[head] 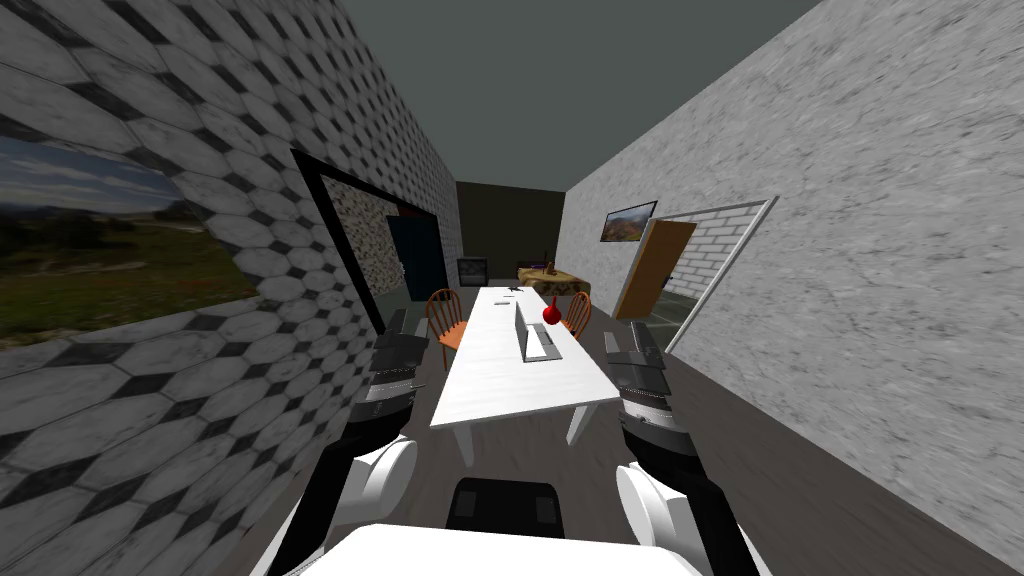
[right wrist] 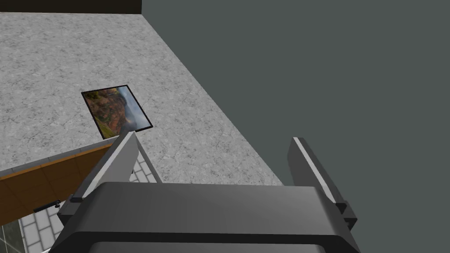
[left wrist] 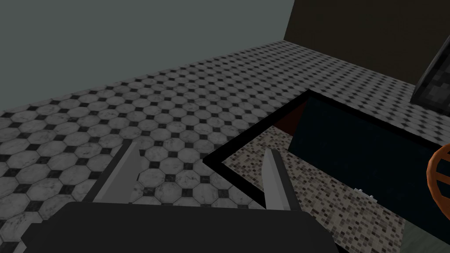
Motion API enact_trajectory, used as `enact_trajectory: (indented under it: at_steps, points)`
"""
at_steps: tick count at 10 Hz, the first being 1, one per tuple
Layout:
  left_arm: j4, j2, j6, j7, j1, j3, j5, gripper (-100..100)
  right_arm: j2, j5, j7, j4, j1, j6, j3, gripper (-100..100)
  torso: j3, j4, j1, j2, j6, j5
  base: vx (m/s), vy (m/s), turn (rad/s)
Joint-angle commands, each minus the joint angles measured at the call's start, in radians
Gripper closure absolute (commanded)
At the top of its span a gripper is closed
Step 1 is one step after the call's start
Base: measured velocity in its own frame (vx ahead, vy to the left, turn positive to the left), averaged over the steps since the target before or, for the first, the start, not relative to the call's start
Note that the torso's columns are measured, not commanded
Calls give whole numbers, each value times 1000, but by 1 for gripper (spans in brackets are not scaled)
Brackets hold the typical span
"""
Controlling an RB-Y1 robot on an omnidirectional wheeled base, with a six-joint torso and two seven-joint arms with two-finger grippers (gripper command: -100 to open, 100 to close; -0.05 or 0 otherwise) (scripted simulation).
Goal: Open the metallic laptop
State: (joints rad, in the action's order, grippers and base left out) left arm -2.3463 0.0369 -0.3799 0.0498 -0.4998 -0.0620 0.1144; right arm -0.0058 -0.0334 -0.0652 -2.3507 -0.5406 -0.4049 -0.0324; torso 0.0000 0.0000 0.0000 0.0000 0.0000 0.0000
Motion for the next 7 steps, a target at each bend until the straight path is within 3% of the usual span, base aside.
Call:
enact_trajectory:
  at_steps: [1, 7]
  points:
    - [0, 0, 0, 0, 0, 0, 0, 0, 0, 0, 0, 0, 0, 0, 0, 0, -82, 41, 0, 40, 0, 0, 0, 0, 0]
    - [0, 0, 0, 0, 0, 0, 0, 0, 0, 0, 0, 0, 0, 0, 0, 0, -939, 470, 0, 470, 0, 0, 0, 0, 0]
